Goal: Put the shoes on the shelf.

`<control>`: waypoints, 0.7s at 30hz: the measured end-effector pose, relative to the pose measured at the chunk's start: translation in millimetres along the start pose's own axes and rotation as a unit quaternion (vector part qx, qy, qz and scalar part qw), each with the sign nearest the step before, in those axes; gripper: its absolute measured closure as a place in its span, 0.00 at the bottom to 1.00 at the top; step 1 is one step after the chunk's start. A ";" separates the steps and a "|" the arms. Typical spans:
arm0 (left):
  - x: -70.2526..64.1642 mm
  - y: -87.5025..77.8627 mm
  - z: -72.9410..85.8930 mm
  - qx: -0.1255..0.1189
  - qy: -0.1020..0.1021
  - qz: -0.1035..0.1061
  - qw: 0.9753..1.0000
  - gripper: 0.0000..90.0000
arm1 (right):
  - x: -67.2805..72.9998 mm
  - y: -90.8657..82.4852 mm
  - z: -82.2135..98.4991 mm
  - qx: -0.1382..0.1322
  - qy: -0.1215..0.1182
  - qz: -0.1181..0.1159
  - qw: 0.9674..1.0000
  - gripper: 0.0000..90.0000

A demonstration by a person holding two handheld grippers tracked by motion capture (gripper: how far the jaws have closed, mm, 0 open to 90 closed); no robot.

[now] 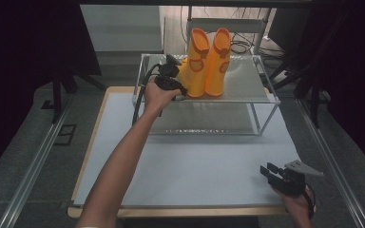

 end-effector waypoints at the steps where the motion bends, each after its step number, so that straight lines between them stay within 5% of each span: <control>1: 0.1 -0.9 0.2 -0.002 0.000 0.003 1.000 1.00 | 0.0 -0.2 0.0 0.000 0.000 0.000 1.000 0.67; 10: -2.0 -18.8 1.8 -0.018 0.013 0.021 1.000 0.98 | -1.4 -1.0 0.1 0.000 0.001 0.001 1.000 0.67; 21: -8.9 -51.4 24.2 -0.041 0.032 0.045 0.998 0.93 | -0.5 0.1 0.5 0.000 -0.001 0.002 1.000 0.67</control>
Point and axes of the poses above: each handheld gripper's, and its own axes: y roughly forward along the jaws, z roughly out of its underside, x roughly to its left, the point moved 8 cm from there along y, roughly forward along the jaws, and after that the axes turned 15 degrees about y, right-handed, at the moved point
